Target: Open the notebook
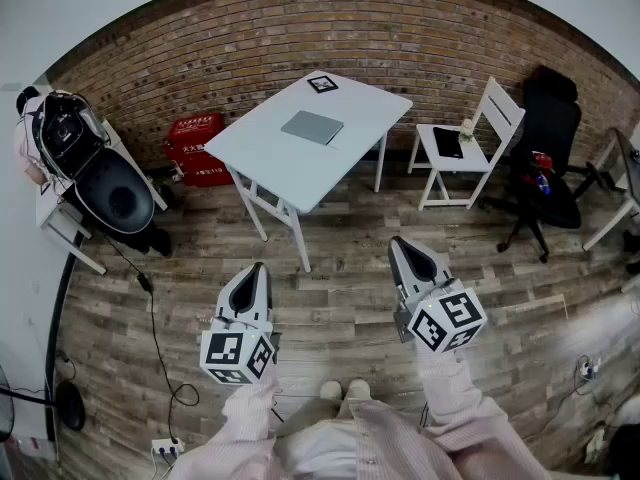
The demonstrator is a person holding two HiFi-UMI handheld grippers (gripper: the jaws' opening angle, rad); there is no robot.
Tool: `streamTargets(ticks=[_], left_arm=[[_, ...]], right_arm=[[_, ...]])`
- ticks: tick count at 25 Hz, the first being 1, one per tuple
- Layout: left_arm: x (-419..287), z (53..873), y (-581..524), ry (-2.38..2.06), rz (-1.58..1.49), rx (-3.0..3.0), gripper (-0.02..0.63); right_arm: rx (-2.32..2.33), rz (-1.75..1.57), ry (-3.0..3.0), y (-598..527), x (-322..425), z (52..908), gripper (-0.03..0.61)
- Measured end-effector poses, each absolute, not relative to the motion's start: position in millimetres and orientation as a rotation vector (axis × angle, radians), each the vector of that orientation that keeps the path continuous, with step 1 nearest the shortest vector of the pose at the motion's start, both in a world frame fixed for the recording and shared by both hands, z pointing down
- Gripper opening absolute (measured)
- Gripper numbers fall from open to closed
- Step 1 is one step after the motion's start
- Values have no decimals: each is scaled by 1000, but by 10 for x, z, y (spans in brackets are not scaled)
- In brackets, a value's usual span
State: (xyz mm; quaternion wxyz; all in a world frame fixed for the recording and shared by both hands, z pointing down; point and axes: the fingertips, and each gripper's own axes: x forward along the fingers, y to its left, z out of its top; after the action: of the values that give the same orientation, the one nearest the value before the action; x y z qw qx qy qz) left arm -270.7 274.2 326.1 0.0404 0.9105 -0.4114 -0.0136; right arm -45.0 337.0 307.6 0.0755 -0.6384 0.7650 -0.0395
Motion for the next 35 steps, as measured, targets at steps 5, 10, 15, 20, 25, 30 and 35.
streamTargets(ticks=[5,10,15,20,25,30,35], left_arm=[[-2629,3277,2719,-1259,-37,2774,-8],[-2492,3320,2702,-1260,-35,2765,-8],[-2323,3348,2680,-1275,-44,2750,-8],[-2059,3372,2768,-1248,-43,2769,-8],[-1835,3389,2801,-1235,-19,2772,-8],[-1733,3432,2764,-1245,3,2749,-8],[-1675,3525,2654,-1255,18,2724,-8]], right_arm=[[-1907,-113,2302,3322,-376,3066,3],[-1900,-133,2289,3251,-223,3104,3],[-1921,-133,2313,3165,-46,3173,5],[-1908,-160,2309,3180,149,3229,51],[-1918,-207,2294,3168,379,3317,90],[-1925,-225,2291,3128,529,3385,120],[-1935,-227,2291,3007,611,3451,143]])
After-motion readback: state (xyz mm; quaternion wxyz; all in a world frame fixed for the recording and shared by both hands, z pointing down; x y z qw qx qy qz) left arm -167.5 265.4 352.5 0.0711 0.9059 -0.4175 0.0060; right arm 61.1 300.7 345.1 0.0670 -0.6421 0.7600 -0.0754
